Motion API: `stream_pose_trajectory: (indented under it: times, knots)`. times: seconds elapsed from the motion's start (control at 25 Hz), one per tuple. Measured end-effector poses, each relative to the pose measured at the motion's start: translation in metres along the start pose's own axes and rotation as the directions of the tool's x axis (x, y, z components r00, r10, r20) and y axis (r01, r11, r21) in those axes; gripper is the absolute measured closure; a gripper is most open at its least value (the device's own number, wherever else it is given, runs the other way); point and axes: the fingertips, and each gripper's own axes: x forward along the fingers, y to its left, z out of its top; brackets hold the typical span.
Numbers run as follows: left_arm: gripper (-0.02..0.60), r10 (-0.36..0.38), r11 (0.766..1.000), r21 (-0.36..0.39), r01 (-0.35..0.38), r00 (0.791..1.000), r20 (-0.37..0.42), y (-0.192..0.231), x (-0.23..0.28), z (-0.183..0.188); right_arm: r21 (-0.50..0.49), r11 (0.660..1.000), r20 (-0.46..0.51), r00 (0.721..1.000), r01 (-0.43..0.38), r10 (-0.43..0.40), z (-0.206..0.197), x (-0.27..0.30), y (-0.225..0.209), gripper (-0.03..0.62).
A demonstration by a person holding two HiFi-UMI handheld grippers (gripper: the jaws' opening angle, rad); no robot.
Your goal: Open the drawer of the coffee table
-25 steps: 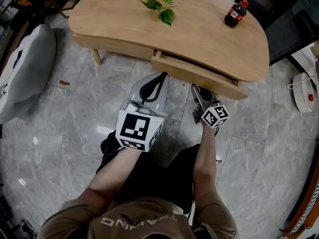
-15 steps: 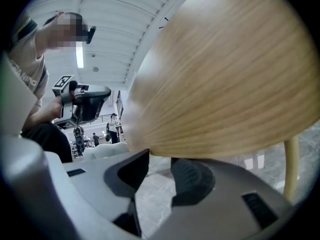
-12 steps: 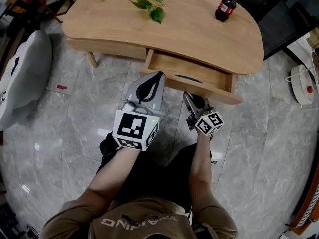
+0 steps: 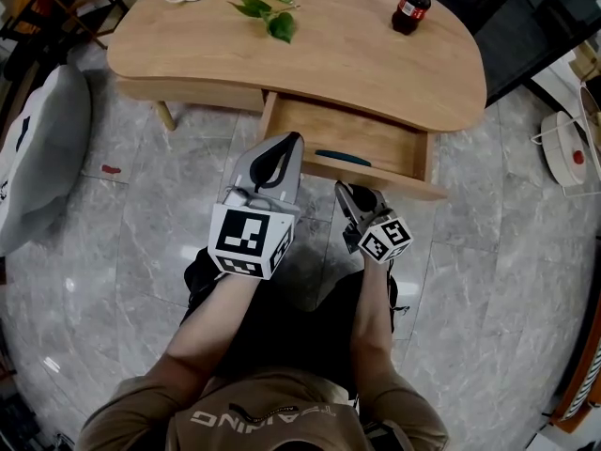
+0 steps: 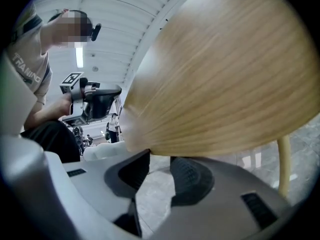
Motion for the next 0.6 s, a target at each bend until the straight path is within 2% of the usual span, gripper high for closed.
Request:
stream_pose_trajectory:
  times: [0.24,0.6]
  knots:
    - [0.580,-0.013,1.000,-0.026,0.013,1.000,-0.007,-0.001,0.004,-0.004,0.005,1.000,-0.001,1.000,-0.011,0.011,-0.002,0.000,-0.001,0.467]
    - [0.580,-0.031,0.998,-0.050,0.029,0.999,-0.020,-0.001,0.009,-0.008,0.007,1.000,-0.030,0.999,0.016,-0.015,-0.013,-0.001,-0.007,0.474]
